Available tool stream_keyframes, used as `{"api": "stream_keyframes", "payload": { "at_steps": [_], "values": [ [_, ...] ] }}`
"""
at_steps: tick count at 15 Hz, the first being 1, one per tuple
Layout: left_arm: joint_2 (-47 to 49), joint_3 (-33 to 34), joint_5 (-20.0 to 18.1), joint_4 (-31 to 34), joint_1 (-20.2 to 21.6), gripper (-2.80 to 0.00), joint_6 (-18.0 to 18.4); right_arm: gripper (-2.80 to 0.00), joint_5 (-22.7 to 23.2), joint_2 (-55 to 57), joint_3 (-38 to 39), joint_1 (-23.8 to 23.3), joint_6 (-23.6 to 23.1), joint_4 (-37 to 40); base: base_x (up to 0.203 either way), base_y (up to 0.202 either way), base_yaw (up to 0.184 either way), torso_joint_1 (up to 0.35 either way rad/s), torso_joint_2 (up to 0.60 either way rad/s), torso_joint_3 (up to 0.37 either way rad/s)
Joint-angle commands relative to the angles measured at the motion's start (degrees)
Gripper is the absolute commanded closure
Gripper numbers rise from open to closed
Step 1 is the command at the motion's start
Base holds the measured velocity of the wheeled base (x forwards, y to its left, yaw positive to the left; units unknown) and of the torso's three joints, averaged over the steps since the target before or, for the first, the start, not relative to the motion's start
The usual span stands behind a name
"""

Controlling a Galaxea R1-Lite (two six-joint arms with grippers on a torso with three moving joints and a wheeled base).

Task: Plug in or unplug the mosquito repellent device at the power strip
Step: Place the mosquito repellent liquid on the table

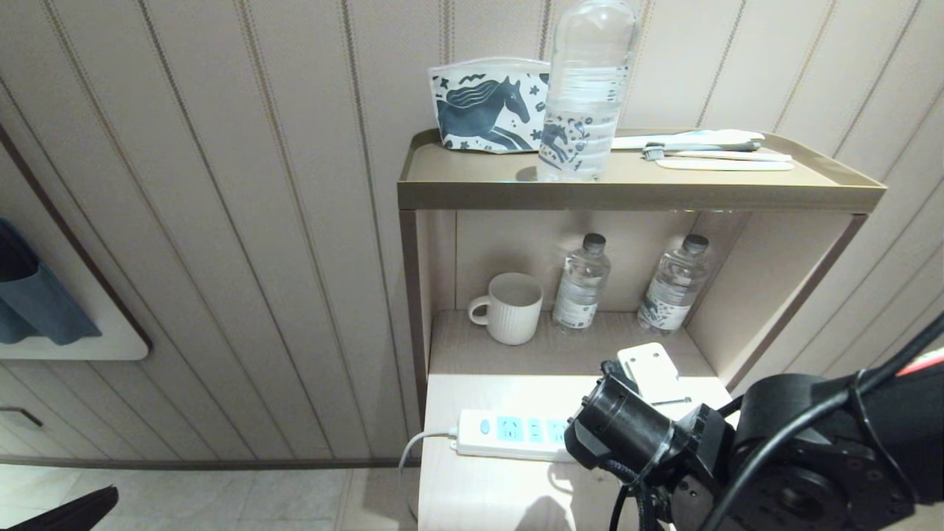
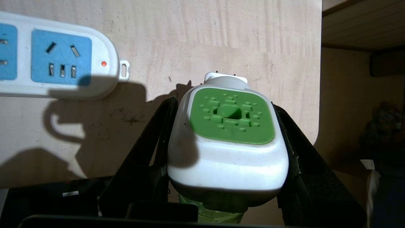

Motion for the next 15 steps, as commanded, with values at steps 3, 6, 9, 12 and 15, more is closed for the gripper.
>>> {"api": "stream_keyframes", "payload": {
  "at_steps": [3,6,9,12,15],
  "values": [
    [-7.7,0.9,5.1,3.6,3.3,0.0,-0.3,0.0,-1.9,0.6,2.5,-0.1,-0.1,-7.9,0.0,0.0,0.0,0.0,0.0,0.0],
    [-12.0,1.7,5.4,4.9,5.7,0.0,-0.3,0.0,-4.3,0.9,6.6,0.1,-2.9,-18.8,0.0,0.0,0.0,0.0,0.0,0.0],
    [-13.7,4.9,5.8,4.7,6.5,0.0,0.0,0.0,-5.8,0.7,14.5,0.2,-9.6,-38.7,0.0,0.0,0.0,0.0,0.0,0.0],
    [-17.3,8.6,8.3,3.4,6.6,0.0,1.0,0.0,-7.7,2.8,22.8,0.1,-18.1,-58.8,0.0,0.0,0.0,0.0,0.0,0.0],
    [-20.4,9.9,13.2,3.2,11.7,0.0,3.6,0.0,-8.4,6.3,27.4,-0.4,-22.5,-70.0,0.0,0.0,0.0,0.0,0.0,0.0]
  ]
}}
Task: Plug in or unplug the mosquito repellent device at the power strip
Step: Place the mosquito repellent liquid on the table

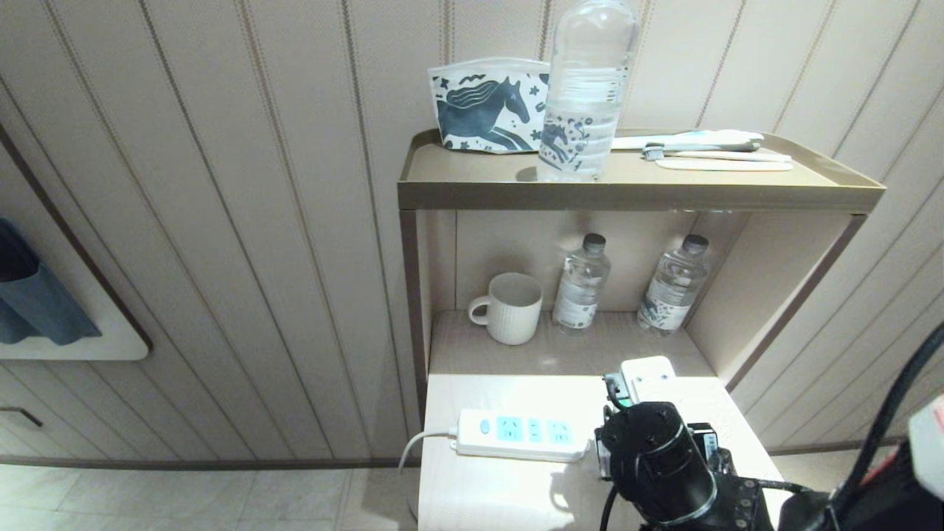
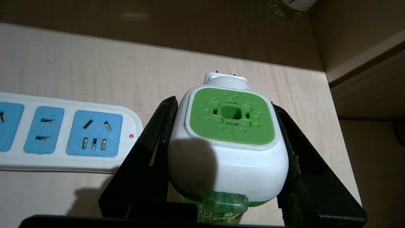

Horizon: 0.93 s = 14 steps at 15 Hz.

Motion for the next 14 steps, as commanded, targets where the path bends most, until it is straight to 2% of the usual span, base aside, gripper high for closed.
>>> {"api": "stream_keyframes", "payload": {
  "at_steps": [1,3,6,8,10,12,14],
  "values": [
    [-3.8,0.7,1.2,0.2,5.3,0.0,1.5,0.0,-0.7,2.9,2.5,-0.2,-0.7,-6.7,0.0,0.0,0.0,0.0,0.0,0.0],
    [-6.9,1.4,1.8,0.0,11.7,0.0,4.3,0.0,-2.9,3.0,2.7,-0.2,-0.9,-7.2,0.0,0.0,0.0,0.0,0.0,0.0],
    [-7.6,2.7,5.3,-5.9,13.5,0.0,7.0,0.0,-3.7,3.2,2.9,-1.0,-1.2,-9.8,0.0,0.0,0.0,0.0,0.0,0.0],
    [-9.2,2.7,5.6,-6.0,19.5,0.0,9.8,0.0,-3.7,3.3,3.0,-1.1,-2.0,-10.6,0.0,0.0,0.0,0.0,0.0,0.0],
    [-10.6,4.1,7.0,-5.1,21.0,0.0,10.6,0.0,-3.9,3.5,2.8,-1.1,-2.5,-10.9,0.0,0.0,0.0,0.0,0.0,0.0],
    [-14.6,5.2,6.0,-5.3,20.3,0.0,11.1,0.0,-5.1,4.9,3.0,-1.5,-2.6,-12.8,0.0,0.0,0.0,0.0,0.0,0.0],
    [-21.4,5.3,0.5,-5.0,19.8,0.0,15.2,0.0,-5.3,6.0,3.5,-2.0,-3.3,-15.8,0.0,0.0,0.0,0.0,0.0,0.0]
  ]
}}
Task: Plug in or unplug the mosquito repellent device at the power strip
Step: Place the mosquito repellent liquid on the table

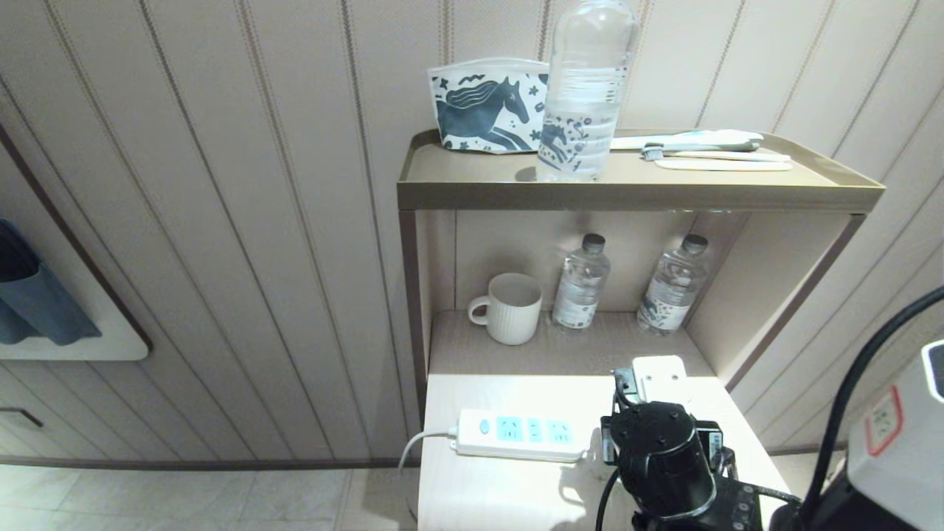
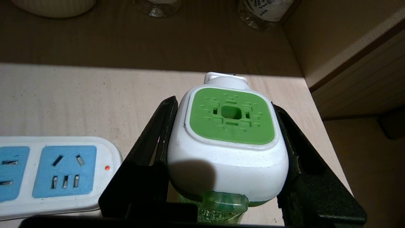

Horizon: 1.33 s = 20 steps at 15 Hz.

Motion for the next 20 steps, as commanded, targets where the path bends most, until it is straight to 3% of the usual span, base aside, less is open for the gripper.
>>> {"api": "stream_keyframes", "payload": {
  "at_steps": [1,6,9,20],
  "values": [
    [-7.5,0.4,-4.9,0.0,-0.4,0.0,6.7,0.0,-0.3,1.6,0.9,-0.2,-0.8,-3.4,0.0,0.0,0.0,0.0,0.0,0.0],
    [-8.1,0.7,-12.5,-0.1,-0.5,0.0,18.7,0.0,-0.8,5.5,5.6,-0.9,-3.0,-16.1,0.0,0.0,0.0,0.0,0.0,0.0],
    [-8.1,0.8,-12.8,-0.3,-0.5,0.0,18.6,0.0,-1.8,11.6,9.3,-2.7,-6.0,-29.2,0.0,0.0,0.0,0.0,0.0,0.0],
    [-8.1,0.7,-12.9,-0.3,-0.5,0.0,18.3,0.0,-2.0,10.6,8.0,-2.8,-6.9,-29.6,0.0,0.0,0.0,0.0,0.0,0.0]
  ]
}}
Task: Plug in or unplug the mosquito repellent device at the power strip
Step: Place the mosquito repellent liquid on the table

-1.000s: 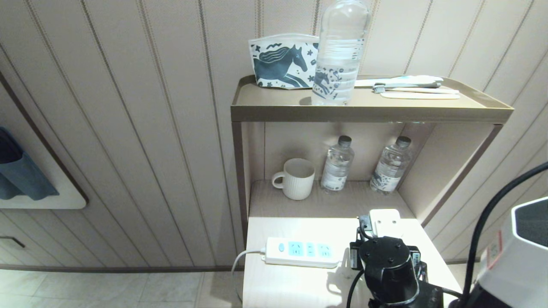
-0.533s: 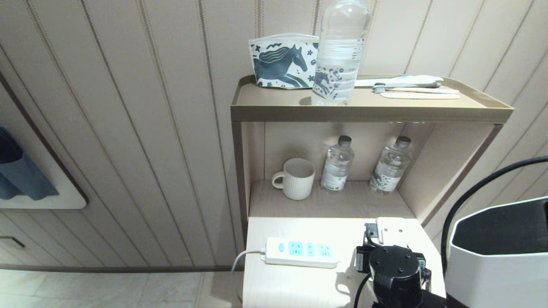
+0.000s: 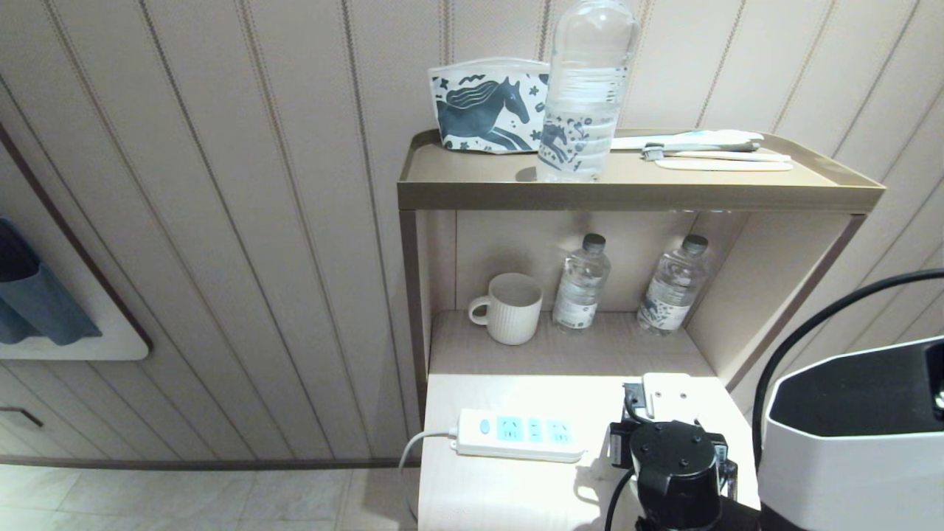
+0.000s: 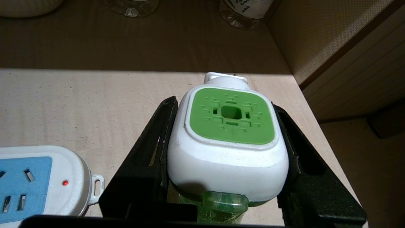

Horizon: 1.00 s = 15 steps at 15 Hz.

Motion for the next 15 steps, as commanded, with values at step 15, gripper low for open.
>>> {"api": "stream_keyframes", "payload": {
  "at_steps": [15],
  "values": [
    [0.0,0.0,0.1,0.0,0.0,0.0,0.0,0.0,1.4,-4.3,1.2,1.4,-2.6,-2.7,0.0,0.0,0.0,0.0,0.0,0.0]
  ]
}}
